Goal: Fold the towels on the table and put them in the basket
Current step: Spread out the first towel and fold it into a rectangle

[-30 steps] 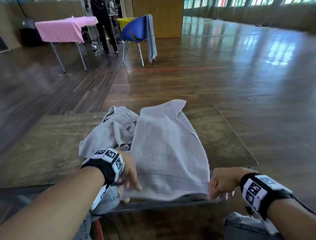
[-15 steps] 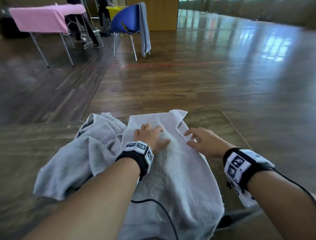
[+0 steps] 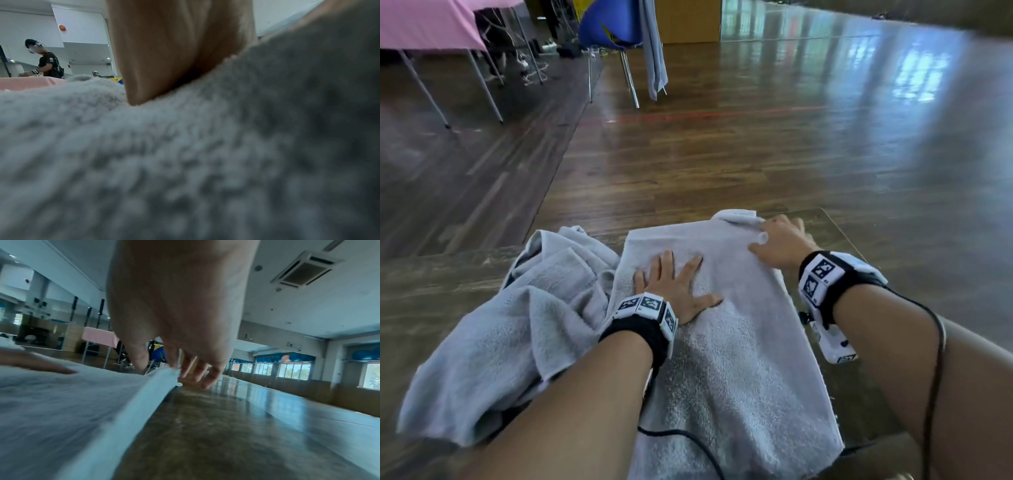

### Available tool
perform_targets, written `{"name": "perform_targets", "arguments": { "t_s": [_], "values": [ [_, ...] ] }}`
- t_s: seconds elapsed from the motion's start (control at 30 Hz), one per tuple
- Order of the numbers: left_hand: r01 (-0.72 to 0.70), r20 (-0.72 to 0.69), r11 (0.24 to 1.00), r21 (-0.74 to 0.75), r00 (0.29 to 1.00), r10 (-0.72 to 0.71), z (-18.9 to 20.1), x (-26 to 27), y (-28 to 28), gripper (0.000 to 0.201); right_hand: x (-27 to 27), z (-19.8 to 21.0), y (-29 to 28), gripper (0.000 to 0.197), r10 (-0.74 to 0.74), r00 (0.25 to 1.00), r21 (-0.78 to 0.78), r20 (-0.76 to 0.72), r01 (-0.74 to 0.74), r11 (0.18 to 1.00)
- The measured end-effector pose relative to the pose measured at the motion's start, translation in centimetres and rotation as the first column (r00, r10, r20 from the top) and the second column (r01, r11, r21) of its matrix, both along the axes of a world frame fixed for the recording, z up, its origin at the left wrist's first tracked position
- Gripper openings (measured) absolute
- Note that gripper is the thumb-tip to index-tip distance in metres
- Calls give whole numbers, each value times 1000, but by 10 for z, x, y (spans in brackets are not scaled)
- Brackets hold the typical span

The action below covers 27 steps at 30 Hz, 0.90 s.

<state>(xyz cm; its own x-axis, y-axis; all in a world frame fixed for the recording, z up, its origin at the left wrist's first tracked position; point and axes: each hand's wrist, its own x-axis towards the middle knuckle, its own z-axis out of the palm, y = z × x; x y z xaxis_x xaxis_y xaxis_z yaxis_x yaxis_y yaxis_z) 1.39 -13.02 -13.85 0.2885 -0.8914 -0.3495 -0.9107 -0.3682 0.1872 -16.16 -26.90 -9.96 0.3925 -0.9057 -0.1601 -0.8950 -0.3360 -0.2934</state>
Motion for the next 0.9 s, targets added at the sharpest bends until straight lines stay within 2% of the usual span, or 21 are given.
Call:
{"name": "perform_targets", "arguments": {
  "t_s": [0.1, 0.13, 0.2, 0.27, 0.33, 0.4, 0.47, 0.53, 0.67, 0.73, 0.77, 0.83, 0.87, 0.9],
  "values": [
    [6, -6, 1000, 8, 1000, -6, -1, 0, -1, 92, -17, 4, -15, 45, -186, 983, -67, 14, 186, 980],
    [6, -11, 1000, 12, 1000, -6, -1, 1, -1, 92, -21, 2, -19, 41, -184, 983, -65, 23, 185, 981],
    [3, -21, 1000, 19, 1000, -2, -1, 1, -2, 93, -25, -6, -24, 42, -79, 997, -35, 16, 79, 996],
    [0, -28, 1000, 30, 1000, 1, -2, 2, -3, 94, -25, -16, -24, 54, 38, 999, 22, 11, -38, 999],
    [3, -33, 1000, 29, 999, -2, -2, 2, -4, 94, -21, -23, -23, 60, 78, 996, 65, -33, -76, 995],
    [2, -36, 1000, 20, 999, -1, -4, 3, -4, 94, -15, -26, -23, 61, 68, 988, 48, -137, -62, 997],
    [-4, -33, 1000, 5, 999, 4, -6, 4, -4, 94, -10, -24, -20, 57, -6, 981, 9, -194, 7, 1000],
    [-11, -24, 1000, -6, 1000, 11, -7, 5, -5, 94, -10, -20, -12, 51, -50, 983, 0, -176, 51, 999],
    [-11, -12, 1000, 9, 1000, 11, -3, 3, -6, 93, -23, -13, 25, 45, -7, 997, -80, -79, 1, 997],
    [6, -53, 996, -92, 999, -11, 10, 6, 1, 80, -36, -7, 52, 46, 2, 1000, -97, -22, -4, 995],
    [0, -100, 979, -205, 995, -21, 20, 9, 9, 65, -44, -3, 67, 47, 1, 1000, -85, -1, -1, 996],
    [-64, -151, 871, -488, 988, -12, 34, 11, 29, 35, -61, 3, 101, 47, -3, 999, -53, 43, 5, 999],
    [-104, -155, 810, -577, 988, 17, 38, 11, 43, 27, -70, 4, 117, 47, -5, 997, -54, 72, 9, 998],
    [-134, -162, 782, -609, 986, 43, 43, 9, 57, 23, -78, 6, 134, 43, -5, 995, -60, 104, 12, 998]
  ]
}}
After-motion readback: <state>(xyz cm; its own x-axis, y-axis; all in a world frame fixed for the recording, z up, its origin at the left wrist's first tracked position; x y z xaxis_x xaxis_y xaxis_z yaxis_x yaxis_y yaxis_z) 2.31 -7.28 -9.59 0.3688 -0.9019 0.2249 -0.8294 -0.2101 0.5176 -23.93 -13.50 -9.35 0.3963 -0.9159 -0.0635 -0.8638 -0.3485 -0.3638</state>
